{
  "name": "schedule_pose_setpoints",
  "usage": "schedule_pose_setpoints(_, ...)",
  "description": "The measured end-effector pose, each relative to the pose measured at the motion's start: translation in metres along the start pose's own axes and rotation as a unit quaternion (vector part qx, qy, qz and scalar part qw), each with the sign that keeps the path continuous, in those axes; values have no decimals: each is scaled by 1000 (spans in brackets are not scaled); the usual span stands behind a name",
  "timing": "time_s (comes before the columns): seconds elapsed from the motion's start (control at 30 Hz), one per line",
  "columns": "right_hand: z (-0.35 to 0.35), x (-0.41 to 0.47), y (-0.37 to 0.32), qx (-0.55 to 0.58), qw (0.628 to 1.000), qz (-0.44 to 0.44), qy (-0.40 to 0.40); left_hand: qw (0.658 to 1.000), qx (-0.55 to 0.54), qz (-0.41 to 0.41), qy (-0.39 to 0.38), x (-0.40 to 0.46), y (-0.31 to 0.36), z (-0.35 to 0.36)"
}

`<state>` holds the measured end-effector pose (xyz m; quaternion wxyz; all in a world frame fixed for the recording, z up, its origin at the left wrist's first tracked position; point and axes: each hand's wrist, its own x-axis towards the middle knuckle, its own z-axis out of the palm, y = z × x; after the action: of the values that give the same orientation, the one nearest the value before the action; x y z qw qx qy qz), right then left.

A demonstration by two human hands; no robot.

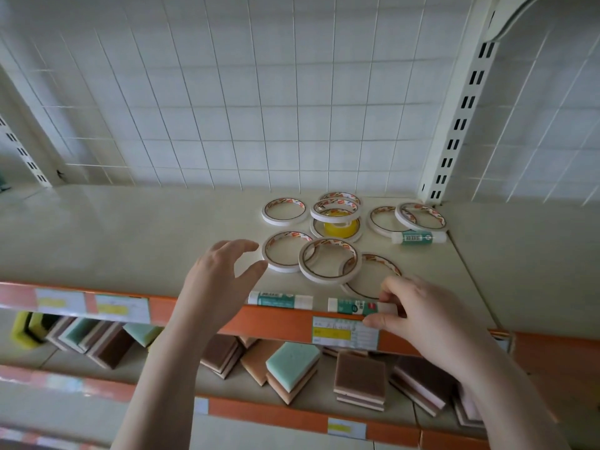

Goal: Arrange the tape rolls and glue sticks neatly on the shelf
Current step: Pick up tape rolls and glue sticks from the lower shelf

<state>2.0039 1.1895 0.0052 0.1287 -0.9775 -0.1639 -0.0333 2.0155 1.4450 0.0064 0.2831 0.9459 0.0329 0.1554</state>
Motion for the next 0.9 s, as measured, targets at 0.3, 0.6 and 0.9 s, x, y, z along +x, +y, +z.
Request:
schedule_pose_setpoints(0.3,1,1,2,14,1000,19,-8,1000,-5,24,-18,4,-1,5)
schedule_pose_setpoints(0.6,8,0,6,180,983,29,20,993,-27,61,-99,6,-1,9)
schedule_pose_setpoints(0.9,14,1,25,289,942,0,170,966,-67,120,-219,8,14,15)
